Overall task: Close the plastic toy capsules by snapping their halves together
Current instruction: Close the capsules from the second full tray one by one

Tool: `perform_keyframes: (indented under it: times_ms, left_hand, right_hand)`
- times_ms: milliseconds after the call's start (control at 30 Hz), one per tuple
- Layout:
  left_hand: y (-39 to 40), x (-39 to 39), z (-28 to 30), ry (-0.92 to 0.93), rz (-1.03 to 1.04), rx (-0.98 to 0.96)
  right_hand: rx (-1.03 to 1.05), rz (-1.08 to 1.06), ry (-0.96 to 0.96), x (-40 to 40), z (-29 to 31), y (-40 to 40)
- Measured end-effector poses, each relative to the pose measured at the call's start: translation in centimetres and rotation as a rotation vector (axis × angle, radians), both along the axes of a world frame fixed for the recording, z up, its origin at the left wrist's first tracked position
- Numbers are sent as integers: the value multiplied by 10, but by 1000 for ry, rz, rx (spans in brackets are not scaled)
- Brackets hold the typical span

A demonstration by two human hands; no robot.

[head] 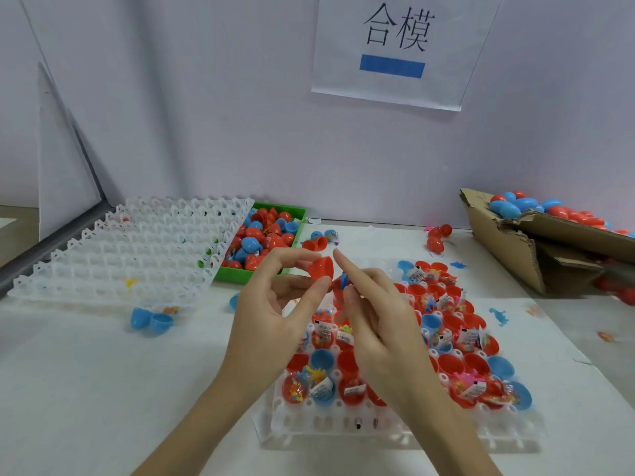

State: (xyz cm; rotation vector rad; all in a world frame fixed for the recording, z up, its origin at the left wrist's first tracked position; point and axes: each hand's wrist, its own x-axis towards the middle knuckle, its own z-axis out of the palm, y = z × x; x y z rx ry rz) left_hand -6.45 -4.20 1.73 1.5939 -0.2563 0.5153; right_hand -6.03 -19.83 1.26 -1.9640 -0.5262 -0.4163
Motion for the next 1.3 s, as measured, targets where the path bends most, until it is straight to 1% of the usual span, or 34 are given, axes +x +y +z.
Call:
perform_keyframes:
  times_ms: [300,433,500,567,633,733,833,900,1000,1067,1167,1300]
  left_hand:
    - [-4,-4,-2,-96,-20,32]
    - [-5,-5,0,-152,-13,74]
    - [-4,-5,0,-168,-7,78]
    - [-3,-4,0,-177,0,98]
    - [-4,-4,-1,-187,3,126]
    - [-3,-4,-3,-150,-17,101]
    - [-1,-4,-1,-87,-51,30]
    - [-1,-4,1,-57,-57,-2]
    - [-1,-5,3,-40,-53,-63]
    - [0,-5,4,-45,-51,-78]
    - [1,-6,6,-54,-57,-77]
    - [0,-5,4,-43,-68,-75]
  right_hand:
    - [-203,-29,-82,0,2,-2]
    - [-340,-50,-105,0,1,-2]
    - [-363,-42,-122,0,1,-1]
    - [-346,-26,-144,1,-1,-1]
    - [-282,-20,-124,2,-2,0]
    - [-45,-26,-94,4,-1,-1]
    - [82,-50,-102,6,4,-3]
    - [69,-60,-150,6,6,-4]
    - [-43,-89,-259,5,6,-2]
    - [-75,-122,-301,5,3,0]
    - [-61,-150,-316,4,2,4]
    - [-13,-115,-292,1,4,4]
